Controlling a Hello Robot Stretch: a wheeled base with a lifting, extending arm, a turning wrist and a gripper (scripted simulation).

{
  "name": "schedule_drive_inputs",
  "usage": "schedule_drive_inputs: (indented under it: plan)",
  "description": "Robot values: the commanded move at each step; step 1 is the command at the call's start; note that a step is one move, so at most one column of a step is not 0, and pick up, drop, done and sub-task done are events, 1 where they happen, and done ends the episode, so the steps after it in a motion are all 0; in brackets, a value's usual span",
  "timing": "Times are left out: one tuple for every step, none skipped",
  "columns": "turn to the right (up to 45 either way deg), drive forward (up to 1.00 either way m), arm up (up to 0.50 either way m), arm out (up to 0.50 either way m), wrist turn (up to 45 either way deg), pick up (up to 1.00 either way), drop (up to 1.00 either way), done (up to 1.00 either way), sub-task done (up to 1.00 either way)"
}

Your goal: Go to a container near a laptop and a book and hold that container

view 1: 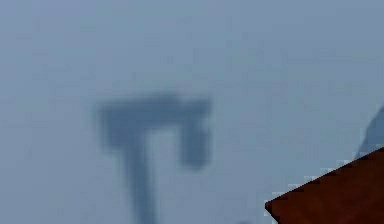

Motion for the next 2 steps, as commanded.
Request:
schedule_drive_inputs:
  plan:
    - [0.0,0.00,0.36,0.00,0.0,0.00,0.00,0.00,0.00]
    - [0.0,0.00,0.00,0.30,0.0,0.00,0.00,0.00,0.00]
